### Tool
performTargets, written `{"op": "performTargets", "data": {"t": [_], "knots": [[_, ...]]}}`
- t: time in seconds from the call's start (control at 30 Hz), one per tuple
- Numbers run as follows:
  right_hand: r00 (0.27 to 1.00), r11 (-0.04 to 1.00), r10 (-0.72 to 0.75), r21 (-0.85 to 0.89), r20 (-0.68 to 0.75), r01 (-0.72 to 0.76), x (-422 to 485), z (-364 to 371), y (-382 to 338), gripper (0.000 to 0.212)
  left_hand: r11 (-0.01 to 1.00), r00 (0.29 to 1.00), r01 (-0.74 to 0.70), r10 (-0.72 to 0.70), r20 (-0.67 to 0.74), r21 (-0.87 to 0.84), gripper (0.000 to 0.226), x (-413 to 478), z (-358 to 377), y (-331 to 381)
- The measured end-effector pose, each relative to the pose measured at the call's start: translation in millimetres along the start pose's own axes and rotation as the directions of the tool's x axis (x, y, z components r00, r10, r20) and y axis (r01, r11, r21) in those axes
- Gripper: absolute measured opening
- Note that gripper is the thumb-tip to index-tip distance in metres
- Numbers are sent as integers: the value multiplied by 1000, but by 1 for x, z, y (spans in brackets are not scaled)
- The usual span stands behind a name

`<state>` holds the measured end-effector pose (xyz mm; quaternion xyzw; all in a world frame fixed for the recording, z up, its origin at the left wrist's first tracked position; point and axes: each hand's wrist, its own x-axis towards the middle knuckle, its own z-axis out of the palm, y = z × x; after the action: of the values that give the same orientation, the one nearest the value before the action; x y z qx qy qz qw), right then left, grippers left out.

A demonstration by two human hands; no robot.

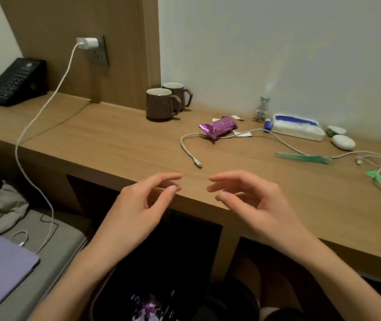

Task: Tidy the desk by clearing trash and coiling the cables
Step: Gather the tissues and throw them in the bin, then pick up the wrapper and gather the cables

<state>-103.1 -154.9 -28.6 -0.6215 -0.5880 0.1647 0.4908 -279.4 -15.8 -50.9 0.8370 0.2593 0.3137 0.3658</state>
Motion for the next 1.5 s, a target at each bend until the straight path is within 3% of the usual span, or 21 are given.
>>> {"op": "performTargets", "data": {"t": [0.23, 0.43, 0.6, 0.83, 1.1, 1.33, 1.5], "knots": [[978, 961, -59, -277, -202, 1, 10, -69, 11, 25, 997, 996, -78, 78, -42, -5, 26, 66, 19, 28], [952, 777, 52, -587, -302, -228, 24, -123, 63, 30, 964, 997, -57, 69, -35, 259, 41, 127, 61, 20], [913, 673, 194, -628, -360, -390, 36, -153, 117, 33, 902, 999, -15, 35, -39, 432, 50, 175, 96, 4], [915, 579, 179, -714, -361, -394, 55, -161, 154, 24, 832, 1000, 27, -27, -9, 554, 56, 231, 120, -18], [936, 615, 117, -716, -331, -330, 77, -148, 169, 26, 863, 996, 82, -89, -9, 499, 53, 262, 125, -34], [929, 634, 85, -699, -360, -329, 91, -148, 181, 26, 866, 978, 163, -80, -191, 473, 50, 270, 118, -52], [919, 667, 77, -665, -386, -336, 96, -150, 187, 25, 843, 963, 227, -119, -243, 487, 52, 278, 111, -63]]}}
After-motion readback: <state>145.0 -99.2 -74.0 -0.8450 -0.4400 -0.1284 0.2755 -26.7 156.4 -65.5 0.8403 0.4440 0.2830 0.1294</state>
